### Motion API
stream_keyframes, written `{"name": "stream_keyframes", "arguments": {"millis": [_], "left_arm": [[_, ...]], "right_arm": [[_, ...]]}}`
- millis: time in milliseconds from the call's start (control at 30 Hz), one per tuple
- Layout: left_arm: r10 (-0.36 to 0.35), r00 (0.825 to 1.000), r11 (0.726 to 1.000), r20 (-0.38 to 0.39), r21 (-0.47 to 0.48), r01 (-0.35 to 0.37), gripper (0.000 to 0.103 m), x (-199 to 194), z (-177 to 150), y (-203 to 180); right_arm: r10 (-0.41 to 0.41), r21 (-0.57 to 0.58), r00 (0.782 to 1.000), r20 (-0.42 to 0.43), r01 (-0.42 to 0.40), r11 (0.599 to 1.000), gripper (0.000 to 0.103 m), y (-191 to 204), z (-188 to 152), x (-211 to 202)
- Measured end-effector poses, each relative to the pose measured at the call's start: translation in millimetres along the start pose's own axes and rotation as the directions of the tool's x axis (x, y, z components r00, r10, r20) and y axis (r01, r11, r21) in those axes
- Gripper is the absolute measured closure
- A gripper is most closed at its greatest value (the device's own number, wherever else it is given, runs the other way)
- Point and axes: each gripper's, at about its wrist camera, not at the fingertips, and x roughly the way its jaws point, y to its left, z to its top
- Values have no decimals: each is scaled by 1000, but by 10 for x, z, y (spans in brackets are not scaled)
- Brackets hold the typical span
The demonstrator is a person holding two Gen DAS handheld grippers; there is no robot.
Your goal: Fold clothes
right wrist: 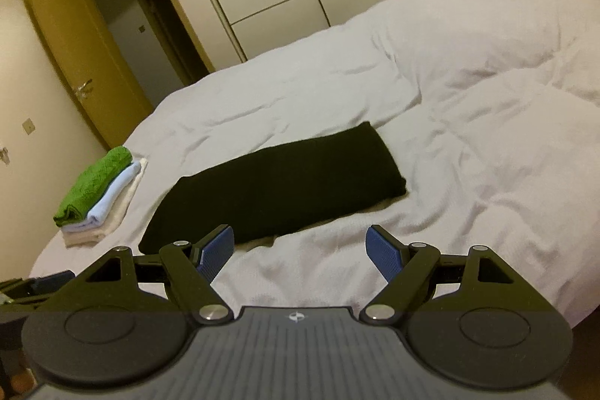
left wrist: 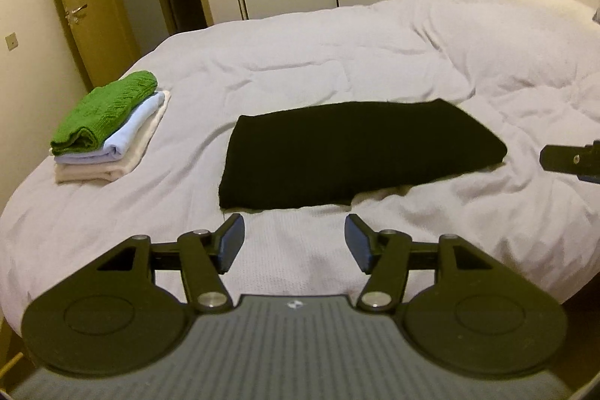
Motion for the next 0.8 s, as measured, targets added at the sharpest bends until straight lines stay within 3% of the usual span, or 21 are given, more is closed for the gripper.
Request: {"name": "stream_keyframes", "arguments": {"millis": [233, 433, 533, 600, 700, 733, 800], "left_arm": [[-17, 1000, 1000, 2, -8, 17, 46, 99, 55, 10], [-27, 999, 1000, -36, -17, 26, 46, 407, 92, 34], [-38, 998, 999, -54, -34, 36, 46, 569, 76, 74], [-47, 997, 998, -64, -45, 44, 46, 683, 71, 114], [-52, 996, 997, -67, -56, 49, 46, 852, 99, 173], [-54, 996, 997, -67, -59, 50, 46, 912, 116, 195], [-62, 996, 996, -66, -67, 58, 46, 1044, 162, 230]], "right_arm": [[-22, -23, 1000, -5, 22, 1000, 23, -10, 61, 112], [-14, 16, 999, -46, 15, 1000, 23, -193, 84, 404], [50, 127, 997, -62, -42, 991, 23, -452, 66, 595], [134, 288, 990, -42, -116, 951, 23, -732, 34, 729], [232, 499, 971, 65, -233, 835, 31, -1110, -17, 879], [232, 536, 970, 77, -237, 811, 37, -1185, -8, 949], [227, 600, 970, 93, -236, 765, 37, -1323, 14, 1094]]}}
